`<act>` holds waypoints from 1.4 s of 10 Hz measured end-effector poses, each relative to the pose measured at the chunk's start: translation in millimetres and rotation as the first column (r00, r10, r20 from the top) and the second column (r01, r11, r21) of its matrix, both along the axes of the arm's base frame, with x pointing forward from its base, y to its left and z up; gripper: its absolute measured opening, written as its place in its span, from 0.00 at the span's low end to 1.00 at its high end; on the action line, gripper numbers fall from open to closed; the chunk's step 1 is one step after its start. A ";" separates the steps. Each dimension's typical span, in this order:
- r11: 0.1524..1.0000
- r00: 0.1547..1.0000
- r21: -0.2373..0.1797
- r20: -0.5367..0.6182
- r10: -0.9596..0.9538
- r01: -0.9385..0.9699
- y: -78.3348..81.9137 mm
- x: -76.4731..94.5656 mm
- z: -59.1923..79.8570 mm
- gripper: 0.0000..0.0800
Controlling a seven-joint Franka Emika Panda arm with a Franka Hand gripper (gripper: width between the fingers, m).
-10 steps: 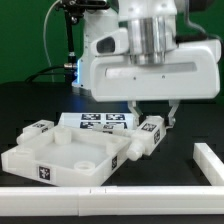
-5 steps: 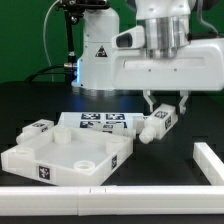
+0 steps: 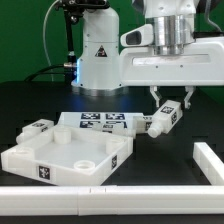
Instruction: Assemble square table
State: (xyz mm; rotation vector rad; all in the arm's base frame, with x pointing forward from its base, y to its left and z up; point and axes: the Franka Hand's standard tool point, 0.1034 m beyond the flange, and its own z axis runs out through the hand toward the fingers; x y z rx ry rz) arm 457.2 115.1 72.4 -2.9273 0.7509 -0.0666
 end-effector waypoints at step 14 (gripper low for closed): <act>0.990 0.989 0.006 -0.023 0.144 -0.143 0.6 -9.3 3.2 0.81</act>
Offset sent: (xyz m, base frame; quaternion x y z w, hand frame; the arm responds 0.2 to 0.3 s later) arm -0.0356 0.0266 -0.0300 -0.0335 0.0471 0.0196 0.9981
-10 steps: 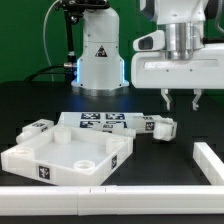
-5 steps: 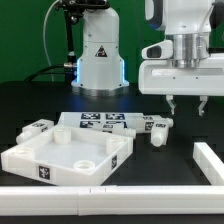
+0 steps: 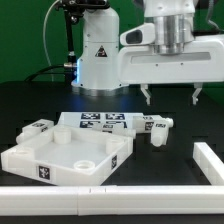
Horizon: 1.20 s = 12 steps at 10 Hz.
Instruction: Assemble square table
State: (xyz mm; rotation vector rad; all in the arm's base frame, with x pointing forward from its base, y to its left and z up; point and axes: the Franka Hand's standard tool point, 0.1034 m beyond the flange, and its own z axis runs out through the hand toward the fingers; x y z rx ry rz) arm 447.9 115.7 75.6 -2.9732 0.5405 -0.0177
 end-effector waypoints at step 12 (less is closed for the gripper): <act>0.989 0.988 0.022 -0.027 0.149 -0.149 -104.1 26.0 7.6 0.81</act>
Offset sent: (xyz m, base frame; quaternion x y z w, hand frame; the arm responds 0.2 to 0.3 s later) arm 0.0020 -0.0441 -0.0070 0.0370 -0.0174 -0.0159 0.9990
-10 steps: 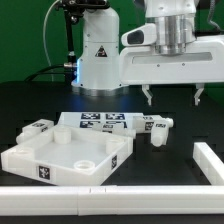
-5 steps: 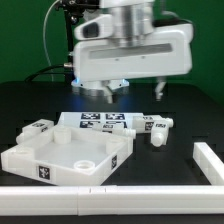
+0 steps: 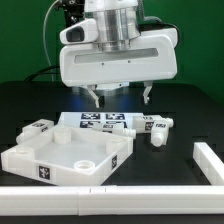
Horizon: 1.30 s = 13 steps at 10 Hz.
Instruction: Assemble square table
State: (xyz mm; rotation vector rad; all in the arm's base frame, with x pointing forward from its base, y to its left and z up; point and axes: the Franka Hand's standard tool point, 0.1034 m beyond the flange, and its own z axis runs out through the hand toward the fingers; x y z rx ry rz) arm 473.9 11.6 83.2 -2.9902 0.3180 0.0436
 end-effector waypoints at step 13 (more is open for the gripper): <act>0.996 0.997 -0.048 0.030 0.072 -0.071 -142.4 43.1 -34.9 0.81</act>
Offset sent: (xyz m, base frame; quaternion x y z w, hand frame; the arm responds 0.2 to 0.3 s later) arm 0.0414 -0.0915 -0.0073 0.0297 -0.0273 0.0781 0.9961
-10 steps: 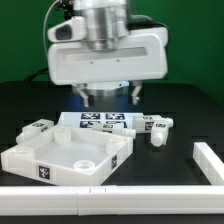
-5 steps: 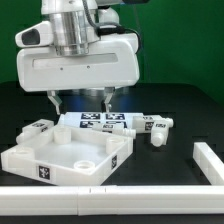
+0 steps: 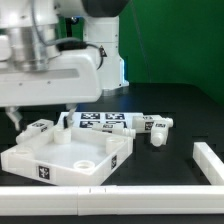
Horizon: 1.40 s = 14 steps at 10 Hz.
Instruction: Assemble square table
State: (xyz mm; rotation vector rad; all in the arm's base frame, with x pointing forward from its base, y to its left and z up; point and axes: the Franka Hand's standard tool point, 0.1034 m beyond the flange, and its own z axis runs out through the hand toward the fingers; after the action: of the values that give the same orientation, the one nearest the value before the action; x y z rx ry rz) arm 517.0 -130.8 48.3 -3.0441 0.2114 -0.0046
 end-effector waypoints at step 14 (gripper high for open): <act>0.998 0.997 0.003 -0.030 -0.064 0.065 45.3 41.4 -7.0 0.06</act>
Offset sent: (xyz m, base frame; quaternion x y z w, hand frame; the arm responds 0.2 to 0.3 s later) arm 0.0041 -0.0130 -0.0147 0.0073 0.0200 -0.0201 0.9996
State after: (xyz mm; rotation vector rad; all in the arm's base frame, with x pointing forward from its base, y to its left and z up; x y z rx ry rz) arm 558.4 -85.5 41.3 -3.0338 0.3115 0.0361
